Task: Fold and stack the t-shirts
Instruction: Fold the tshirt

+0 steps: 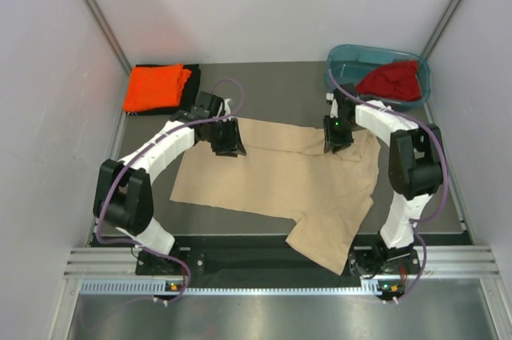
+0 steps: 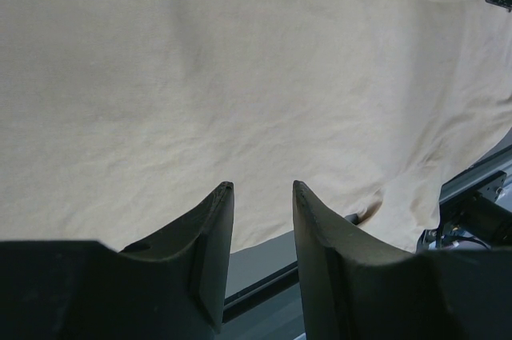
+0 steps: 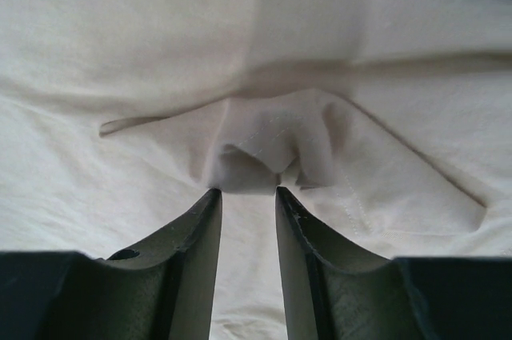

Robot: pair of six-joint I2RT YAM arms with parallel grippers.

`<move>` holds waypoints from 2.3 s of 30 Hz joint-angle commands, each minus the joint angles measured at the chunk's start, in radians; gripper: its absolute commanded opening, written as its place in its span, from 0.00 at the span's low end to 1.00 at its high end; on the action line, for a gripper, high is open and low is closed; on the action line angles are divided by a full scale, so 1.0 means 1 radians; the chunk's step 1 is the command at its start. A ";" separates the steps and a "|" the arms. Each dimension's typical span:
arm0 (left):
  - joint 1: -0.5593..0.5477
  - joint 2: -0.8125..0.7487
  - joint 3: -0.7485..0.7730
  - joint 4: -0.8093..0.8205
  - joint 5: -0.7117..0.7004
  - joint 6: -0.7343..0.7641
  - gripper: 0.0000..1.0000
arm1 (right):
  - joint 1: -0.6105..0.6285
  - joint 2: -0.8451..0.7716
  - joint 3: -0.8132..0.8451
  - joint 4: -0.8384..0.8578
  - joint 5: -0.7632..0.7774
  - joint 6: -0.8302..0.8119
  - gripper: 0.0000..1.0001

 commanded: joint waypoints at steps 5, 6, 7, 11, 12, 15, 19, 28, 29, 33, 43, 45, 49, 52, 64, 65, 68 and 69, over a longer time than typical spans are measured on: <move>0.006 -0.047 0.001 -0.008 -0.005 0.003 0.41 | -0.050 0.031 0.019 0.052 -0.048 0.003 0.35; 0.007 -0.044 0.003 -0.005 -0.005 0.005 0.40 | -0.049 0.036 0.021 0.052 -0.054 0.003 0.35; 0.010 -0.043 0.006 -0.008 -0.006 0.005 0.40 | -0.050 0.039 0.021 0.052 -0.060 0.004 0.34; 0.039 -0.020 0.043 -0.019 -0.009 0.015 0.40 | -0.049 0.039 0.005 0.072 -0.102 0.013 0.31; 0.064 -0.015 0.051 -0.022 -0.005 0.015 0.40 | -0.050 0.037 0.002 0.075 -0.120 0.016 0.31; 0.120 0.002 0.078 -0.025 0.021 0.023 0.41 | -0.049 0.036 -0.008 0.083 -0.158 0.026 0.30; 0.174 0.026 0.113 -0.028 0.038 0.035 0.41 | -0.049 0.034 -0.033 0.097 -0.182 0.039 0.27; 0.222 0.144 0.190 -0.008 -0.022 0.049 0.41 | -0.050 -0.024 -0.054 0.054 -0.218 0.102 0.00; 0.229 0.175 0.199 -0.001 -0.029 0.052 0.40 | -0.049 -0.036 -0.061 0.040 -0.243 0.115 0.00; 0.255 0.252 0.224 0.035 -0.039 0.052 0.40 | -0.040 -0.114 -0.131 0.038 -0.315 0.211 0.00; 0.291 0.312 0.261 0.061 -0.032 0.097 0.39 | 0.011 -0.323 -0.340 0.123 -0.413 0.567 0.00; 0.294 0.312 0.259 0.061 -0.037 0.106 0.39 | 0.014 -0.340 -0.369 0.137 -0.410 0.618 0.00; 0.306 0.330 0.255 0.066 -0.045 0.129 0.39 | 0.048 -0.358 -0.378 0.130 -0.346 0.711 0.00; 0.315 0.351 0.261 0.072 -0.043 0.127 0.39 | 0.054 -0.357 -0.406 0.170 -0.327 0.760 0.01; 0.318 0.348 0.304 0.079 -0.032 0.107 0.39 | 0.088 -0.294 -0.461 0.251 -0.387 0.791 0.06; 0.318 0.348 0.307 0.078 -0.032 0.107 0.39 | 0.089 -0.289 -0.458 0.258 -0.393 0.797 0.06; 0.320 0.353 0.313 0.075 -0.036 0.107 0.39 | 0.097 -0.263 -0.473 0.313 -0.416 0.848 0.06; 0.320 0.356 0.314 0.075 -0.036 0.107 0.39 | 0.097 -0.259 -0.476 0.330 -0.419 0.880 0.06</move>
